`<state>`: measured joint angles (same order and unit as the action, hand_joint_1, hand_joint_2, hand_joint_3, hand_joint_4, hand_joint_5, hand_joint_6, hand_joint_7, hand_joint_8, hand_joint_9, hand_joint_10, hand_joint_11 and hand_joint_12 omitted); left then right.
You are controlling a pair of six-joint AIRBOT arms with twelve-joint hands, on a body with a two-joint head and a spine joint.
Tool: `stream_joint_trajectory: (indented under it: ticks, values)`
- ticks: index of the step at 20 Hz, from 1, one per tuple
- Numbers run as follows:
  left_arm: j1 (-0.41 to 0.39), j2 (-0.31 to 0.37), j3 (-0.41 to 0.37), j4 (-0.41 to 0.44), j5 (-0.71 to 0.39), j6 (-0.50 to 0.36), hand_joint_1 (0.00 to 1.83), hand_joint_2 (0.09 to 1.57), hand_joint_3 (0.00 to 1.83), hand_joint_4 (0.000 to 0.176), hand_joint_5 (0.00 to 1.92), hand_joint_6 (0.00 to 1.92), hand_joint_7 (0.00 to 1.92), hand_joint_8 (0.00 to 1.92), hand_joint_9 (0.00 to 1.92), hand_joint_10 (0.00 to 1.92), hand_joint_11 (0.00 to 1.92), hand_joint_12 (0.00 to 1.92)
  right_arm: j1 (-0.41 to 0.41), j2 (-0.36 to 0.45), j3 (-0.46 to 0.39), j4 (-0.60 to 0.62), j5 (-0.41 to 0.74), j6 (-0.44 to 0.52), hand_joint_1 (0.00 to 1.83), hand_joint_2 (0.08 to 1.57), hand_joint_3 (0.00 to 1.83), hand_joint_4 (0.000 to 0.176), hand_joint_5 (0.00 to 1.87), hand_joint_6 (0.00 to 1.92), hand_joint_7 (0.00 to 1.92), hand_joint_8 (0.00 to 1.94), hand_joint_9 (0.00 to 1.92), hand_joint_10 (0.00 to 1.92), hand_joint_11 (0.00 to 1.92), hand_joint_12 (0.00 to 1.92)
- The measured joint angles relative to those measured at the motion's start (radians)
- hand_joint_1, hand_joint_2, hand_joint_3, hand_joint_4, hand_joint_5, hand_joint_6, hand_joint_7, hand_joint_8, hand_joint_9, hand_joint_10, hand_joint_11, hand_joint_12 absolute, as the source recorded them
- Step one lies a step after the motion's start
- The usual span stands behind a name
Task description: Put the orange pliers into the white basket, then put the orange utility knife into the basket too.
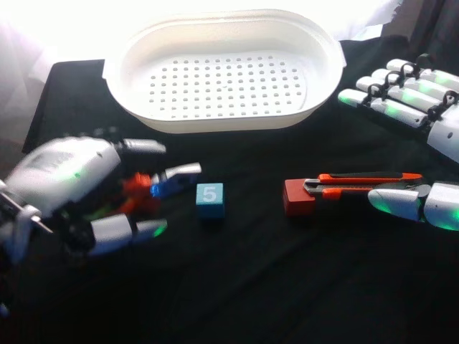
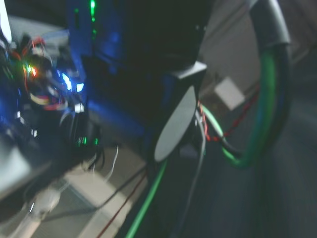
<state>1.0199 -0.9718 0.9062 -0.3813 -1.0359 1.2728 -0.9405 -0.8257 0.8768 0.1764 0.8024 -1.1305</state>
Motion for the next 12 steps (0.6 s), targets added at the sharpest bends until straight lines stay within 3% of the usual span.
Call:
stream_joint_trajectory:
  ticks: [1,2,4,5,9,10,11,12]
  values:
    - [-0.006,0.018,-0.002,0.025,-0.039,-0.002,1.50,1.22,0.00,0.175,1.23,1.92,1.43,1.92,1.55,1.92,1.45,1.92,0.000,0.000,0.000,0.002,0.000,0.000,0.26,1.26,0.00,0.030,0.00,0.00,0.00,0.00,0.00,0.00,0.00,0.00]
    - [-0.037,0.031,0.004,0.020,-0.049,-0.003,1.48,1.23,0.00,0.174,1.25,1.92,1.45,1.92,1.58,1.92,1.52,1.92,0.000,0.000,0.000,0.003,0.000,0.000,0.25,1.26,0.00,0.036,0.00,0.00,0.00,0.00,0.00,0.00,0.00,0.00]
    - [-0.118,0.032,0.042,0.036,-0.007,-0.003,1.57,1.19,0.00,0.176,1.20,1.92,1.41,1.92,1.56,1.92,1.60,1.92,0.000,0.000,0.000,0.002,0.000,0.000,0.24,1.26,0.00,0.037,0.00,0.00,0.00,0.00,0.00,0.00,0.00,0.00]
    - [-0.175,0.028,0.071,0.048,0.023,-0.004,1.53,1.19,0.00,0.176,1.14,1.92,1.39,1.92,1.54,1.92,1.60,1.92,0.000,-0.002,0.000,0.000,0.000,0.000,0.24,1.27,0.01,0.039,0.00,0.00,0.00,0.00,0.00,0.00,0.00,0.00]
    - [-0.393,-0.077,0.236,0.041,0.216,-0.005,1.43,1.25,0.01,0.164,1.07,1.92,1.30,1.92,1.41,1.92,1.48,1.92,-0.005,-0.008,0.001,0.002,0.000,0.000,0.27,1.27,0.00,0.033,0.00,0.00,0.00,0.00,0.00,0.00,0.00,0.00]
    - [-0.429,-0.108,0.276,0.046,0.276,-0.005,1.40,1.25,0.01,0.161,1.07,1.92,1.28,1.92,1.38,1.92,1.45,1.92,-0.005,-0.013,0.005,0.002,-0.005,0.000,0.25,1.27,0.00,0.046,0.00,0.00,0.00,0.00,0.00,0.00,0.00,0.00]
    - [-0.493,-0.169,0.344,0.048,0.387,-0.005,1.41,1.24,0.00,0.089,0.97,1.92,1.14,1.92,1.25,1.92,1.37,1.92,-0.006,-0.018,0.009,-0.002,-0.013,0.000,0.27,1.27,0.00,0.052,0.00,0.00,0.00,0.00,0.00,0.00,0.00,0.00]
    - [-0.527,-0.207,0.389,0.050,0.450,-0.005,1.44,1.23,0.00,0.000,0.97,1.92,1.14,1.92,1.27,1.92,1.39,1.92,-0.006,-0.018,0.009,-0.011,-0.016,0.000,0.25,1.27,0.00,0.052,0.00,0.00,0.00,0.00,0.00,0.00,0.00,0.00]
